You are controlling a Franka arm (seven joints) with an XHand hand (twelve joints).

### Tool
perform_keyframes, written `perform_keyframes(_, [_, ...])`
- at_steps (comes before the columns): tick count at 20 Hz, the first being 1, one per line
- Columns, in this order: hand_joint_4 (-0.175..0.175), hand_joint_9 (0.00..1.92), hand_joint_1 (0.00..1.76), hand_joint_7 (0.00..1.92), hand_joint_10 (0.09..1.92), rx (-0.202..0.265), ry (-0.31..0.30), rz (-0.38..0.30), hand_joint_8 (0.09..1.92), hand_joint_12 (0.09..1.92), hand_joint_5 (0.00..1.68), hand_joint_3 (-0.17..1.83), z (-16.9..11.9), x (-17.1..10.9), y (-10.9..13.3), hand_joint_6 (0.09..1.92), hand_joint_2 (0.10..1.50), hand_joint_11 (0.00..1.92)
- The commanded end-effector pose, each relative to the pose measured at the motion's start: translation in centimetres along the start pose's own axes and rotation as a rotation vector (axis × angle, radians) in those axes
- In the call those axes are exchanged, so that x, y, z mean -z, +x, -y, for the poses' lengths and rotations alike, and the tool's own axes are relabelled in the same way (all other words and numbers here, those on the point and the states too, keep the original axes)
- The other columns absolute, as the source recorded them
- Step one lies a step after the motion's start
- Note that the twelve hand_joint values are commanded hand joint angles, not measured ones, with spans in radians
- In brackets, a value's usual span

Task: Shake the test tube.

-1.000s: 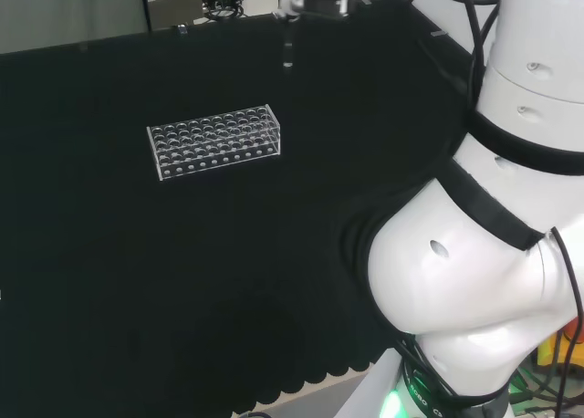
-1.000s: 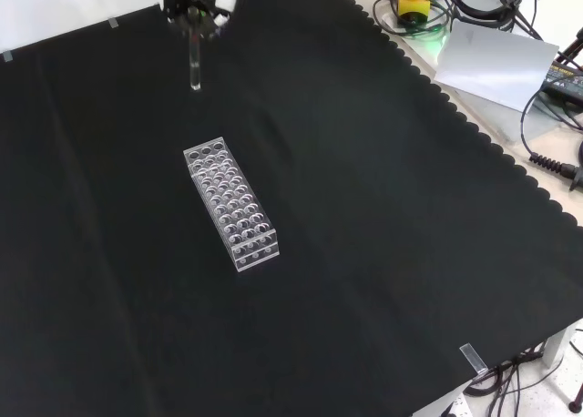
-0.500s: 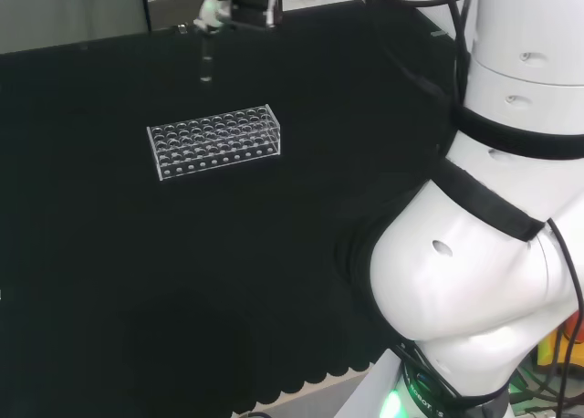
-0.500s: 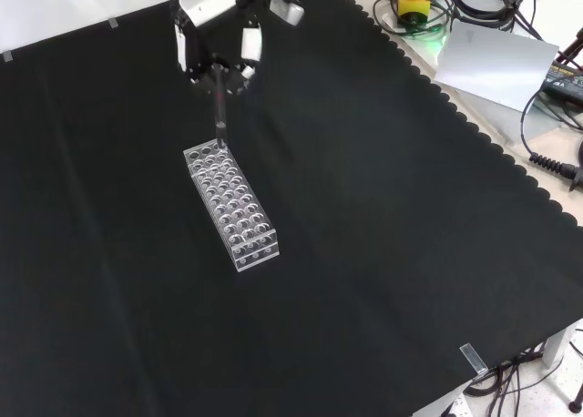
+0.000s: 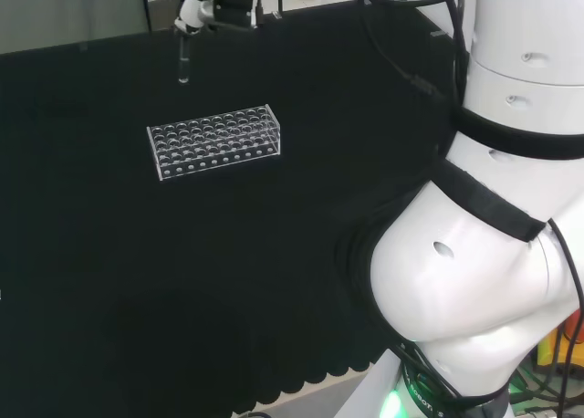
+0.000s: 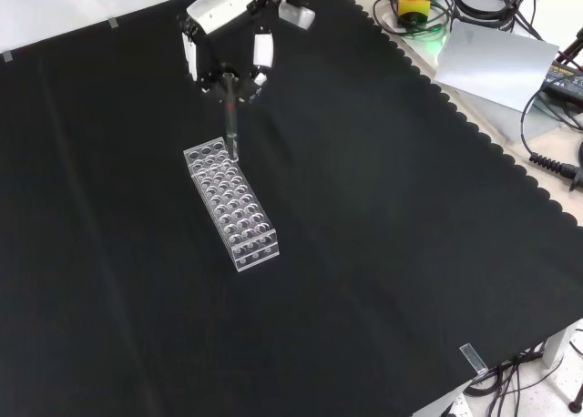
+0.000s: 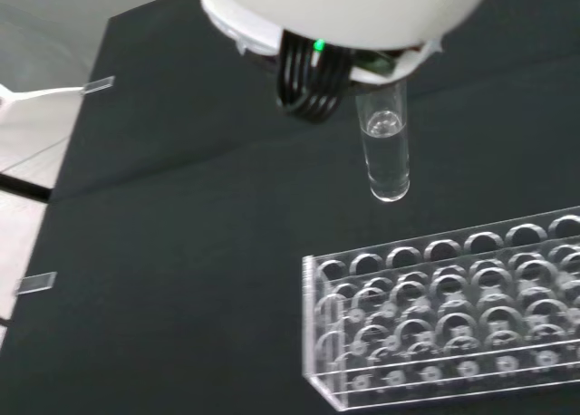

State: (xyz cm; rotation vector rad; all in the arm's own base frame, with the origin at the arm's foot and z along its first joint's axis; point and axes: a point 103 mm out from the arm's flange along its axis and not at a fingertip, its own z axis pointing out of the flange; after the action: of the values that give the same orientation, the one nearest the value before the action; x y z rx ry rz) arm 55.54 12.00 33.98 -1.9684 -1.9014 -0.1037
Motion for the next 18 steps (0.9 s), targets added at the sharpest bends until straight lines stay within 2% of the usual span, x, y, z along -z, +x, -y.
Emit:
perform_keyframes(1, [-0.175, 1.55, 1.32, 1.3, 0.67, -0.102, -0.029, 0.08, 0.73, 0.96, 1.25, 0.77, 0.6, 1.8, -6.2, 0.72, 0.6, 1.14])
perform_keyframes(9, [-0.175, 1.55, 1.32, 1.3, 0.67, -0.299, -0.074, 0.152, 0.73, 0.96, 1.25, 0.77, 2.6, 5.2, -16.3, 0.73, 0.6, 1.14])
perform_keyframes(12, [-0.175, 1.55, 1.32, 1.3, 0.67, -0.362, -0.082, 0.175, 0.73, 0.96, 1.25, 0.77, 3.2, 6.1, -18.9, 0.73, 0.6, 1.14])
perform_keyframes(15, [-0.175, 1.55, 1.32, 1.3, 0.67, -0.383, -0.086, 0.18, 0.73, 0.96, 1.25, 0.77, 3.4, 6.5, -19.7, 0.73, 0.6, 1.14])
perform_keyframes(18, [-0.175, 1.55, 1.32, 1.3, 0.67, -0.361, -0.087, 0.165, 0.73, 0.96, 1.25, 0.77, 3.1, 6.4, -18.9, 0.73, 0.6, 1.14])
